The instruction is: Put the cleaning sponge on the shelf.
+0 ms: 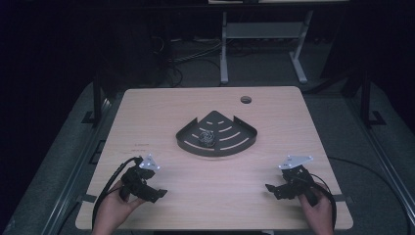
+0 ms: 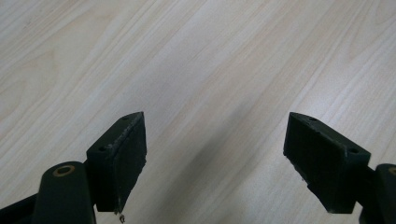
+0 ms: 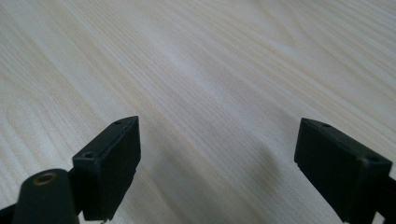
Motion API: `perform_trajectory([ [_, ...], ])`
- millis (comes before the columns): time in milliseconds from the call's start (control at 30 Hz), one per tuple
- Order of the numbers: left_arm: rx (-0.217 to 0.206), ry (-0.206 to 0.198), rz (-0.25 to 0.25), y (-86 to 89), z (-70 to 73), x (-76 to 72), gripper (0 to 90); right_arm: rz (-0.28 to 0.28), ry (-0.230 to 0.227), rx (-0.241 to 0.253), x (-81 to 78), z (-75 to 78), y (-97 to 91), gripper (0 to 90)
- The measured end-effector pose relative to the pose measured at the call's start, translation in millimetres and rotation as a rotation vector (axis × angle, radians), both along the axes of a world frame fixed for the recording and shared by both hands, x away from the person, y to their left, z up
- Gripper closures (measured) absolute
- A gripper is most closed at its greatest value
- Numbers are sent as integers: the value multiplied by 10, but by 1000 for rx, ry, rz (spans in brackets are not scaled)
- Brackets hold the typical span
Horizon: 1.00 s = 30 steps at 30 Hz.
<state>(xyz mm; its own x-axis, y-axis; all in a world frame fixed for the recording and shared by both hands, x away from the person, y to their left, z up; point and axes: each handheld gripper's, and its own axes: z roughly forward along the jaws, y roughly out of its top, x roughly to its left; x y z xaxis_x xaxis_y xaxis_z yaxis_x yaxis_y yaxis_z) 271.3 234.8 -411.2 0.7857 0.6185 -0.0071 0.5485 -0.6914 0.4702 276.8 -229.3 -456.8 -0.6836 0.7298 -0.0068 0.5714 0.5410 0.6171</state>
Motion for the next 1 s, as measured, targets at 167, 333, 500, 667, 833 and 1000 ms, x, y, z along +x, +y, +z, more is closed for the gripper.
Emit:
perform_trajectory([
  [167,-11,6,21,78,-44,-45,207,2,5,-3,-17,-3,9,140],
  [333,-19,10,40,156,-80,-80,207,1,6,-8,-26,-6,5,140],
  [500,-21,5,54,194,-106,-114,207,-1,4,-7,-26,-4,7,140],
  [667,-42,2,76,262,-138,-155,207,11,6,-12,-16,-16,30,141],
  [833,-57,3,81,277,-164,-165,206,8,0,-10,-15,-9,28,141],
  [1000,-55,11,72,271,-225,-185,206,5,0,-7,-16,-5,26,140],
])
